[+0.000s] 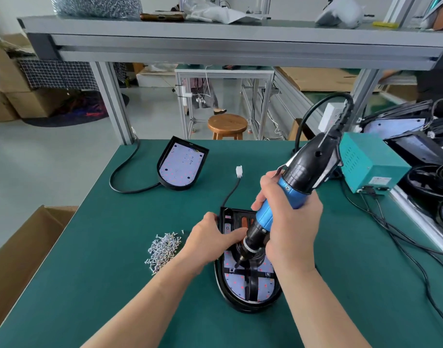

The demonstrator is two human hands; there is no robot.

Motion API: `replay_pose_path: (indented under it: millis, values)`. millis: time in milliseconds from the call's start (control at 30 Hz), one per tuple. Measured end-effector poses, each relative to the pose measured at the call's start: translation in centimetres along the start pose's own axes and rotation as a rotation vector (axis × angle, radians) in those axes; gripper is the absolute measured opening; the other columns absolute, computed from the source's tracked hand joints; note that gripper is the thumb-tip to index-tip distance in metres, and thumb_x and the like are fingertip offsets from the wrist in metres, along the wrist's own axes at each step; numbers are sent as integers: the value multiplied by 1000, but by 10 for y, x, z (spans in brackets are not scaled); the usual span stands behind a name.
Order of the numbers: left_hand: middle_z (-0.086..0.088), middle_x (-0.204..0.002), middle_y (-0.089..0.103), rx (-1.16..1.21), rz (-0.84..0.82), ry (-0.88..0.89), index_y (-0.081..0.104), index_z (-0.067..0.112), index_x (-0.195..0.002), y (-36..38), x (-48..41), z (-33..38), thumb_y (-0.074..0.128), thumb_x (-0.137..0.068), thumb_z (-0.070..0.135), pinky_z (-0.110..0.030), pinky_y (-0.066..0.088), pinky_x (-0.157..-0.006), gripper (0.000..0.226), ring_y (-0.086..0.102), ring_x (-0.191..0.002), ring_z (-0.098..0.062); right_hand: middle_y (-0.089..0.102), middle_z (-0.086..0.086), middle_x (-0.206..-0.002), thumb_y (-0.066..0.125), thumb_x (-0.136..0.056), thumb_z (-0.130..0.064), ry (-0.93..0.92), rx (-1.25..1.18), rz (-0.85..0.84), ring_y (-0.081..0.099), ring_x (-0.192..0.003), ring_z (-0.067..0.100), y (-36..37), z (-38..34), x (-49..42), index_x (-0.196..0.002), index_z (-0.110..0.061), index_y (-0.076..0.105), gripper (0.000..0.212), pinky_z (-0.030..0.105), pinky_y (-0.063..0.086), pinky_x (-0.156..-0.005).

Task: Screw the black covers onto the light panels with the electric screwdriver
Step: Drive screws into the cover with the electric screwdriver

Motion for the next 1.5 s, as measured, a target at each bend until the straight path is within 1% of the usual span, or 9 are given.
replay_pose_path:
  millis: [167, 233, 400, 467, 567, 800, 1100, 1267, 1500]
  values:
    - [7, -99, 66, 114, -12, 9, 53, 26, -97, 3, 4, 3, 62, -42, 74, -30, 53, -76, 73, 63, -92, -11, 54, 4, -53, 73, -74, -23, 8, 0, -15, 53, -49, 19, 1, 4, -1, -71, -26, 65, 9, 25, 48, -56]
    - [7, -97, 66, 126, -10, 13, 53, 29, -94, 3, 4, 3, 61, -41, 74, -32, 55, -78, 70, 64, -90, -12, 54, 4, -54, 73, -73, -26, 13, 9, -25, 53, -51, 20, 1, 6, -1, -72, -27, 65, 8, 25, 48, -58]
    - [7, -90, 64, 115, -10, 15, 54, 25, -89, 4, 2, 2, 57, -41, 74, -26, 45, -62, 69, 60, -80, -11, 55, 3, -53, 73, -73, -27, 27, 23, -48, 54, -51, 19, 3, 10, 1, -77, -24, 67, 9, 26, 49, -57]
    - [5, -79, 61, 123, -10, 4, 56, 16, -85, 4, 1, 1, 58, -41, 73, -25, 41, -58, 72, 54, -67, -13, 55, 4, -54, 74, -73, -26, 34, 22, -67, 54, -50, 18, 5, 10, 1, -80, -21, 66, 11, 25, 48, -55]
    - [6, -60, 48, 158, -31, -6, 46, 16, -66, 4, 1, 1, 61, -40, 67, -24, 33, -51, 59, 40, -52, -11, 55, 3, -55, 73, -73, -26, 43, 26, -99, 54, -49, 18, 7, 10, 0, -78, -22, 65, 11, 25, 47, -53]
    - [4, -61, 45, 201, -39, -9, 42, 16, -65, 6, 0, 1, 64, -42, 57, -25, 32, -52, 52, 38, -57, -15, 62, 1, -67, 73, -72, -24, 51, 29, -145, 54, -49, 17, 12, 10, 1, -83, -13, 62, 18, 25, 48, -53]
    - [9, -53, 39, 204, 11, -12, 36, 17, -61, 8, -1, 0, 62, -46, 46, -21, 26, -42, 42, 33, -51, -13, 54, 5, -56, 67, -79, -9, 39, 61, -213, 50, -47, 16, 10, 13, -1, -76, -5, 54, 15, 24, 45, -54]
    - [-5, -67, 50, 204, 30, -19, 47, 9, -71, 9, 0, -1, 55, -36, 51, -30, 34, -58, 55, 40, -64, -19, 52, 8, -54, 66, -80, -5, 37, 41, -309, 48, -45, 15, 15, 12, 4, -74, -1, 51, 17, 25, 45, -52]
    - [-1, -59, 44, 196, 42, -23, 42, 13, -63, 10, 0, -1, 55, -50, 39, -29, 29, -56, 32, 34, -59, -19, 51, 7, -53, 66, -82, -4, 97, 0, -452, 47, -47, 20, 16, 11, 1, -77, -5, 56, 11, 27, 48, -56]
Point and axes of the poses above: each hand's wrist, its own x-axis away from the middle knuckle, its own y-axis out of the palm, z = x × y, the point moved 2 cm from there along -x, towards the middle knuckle
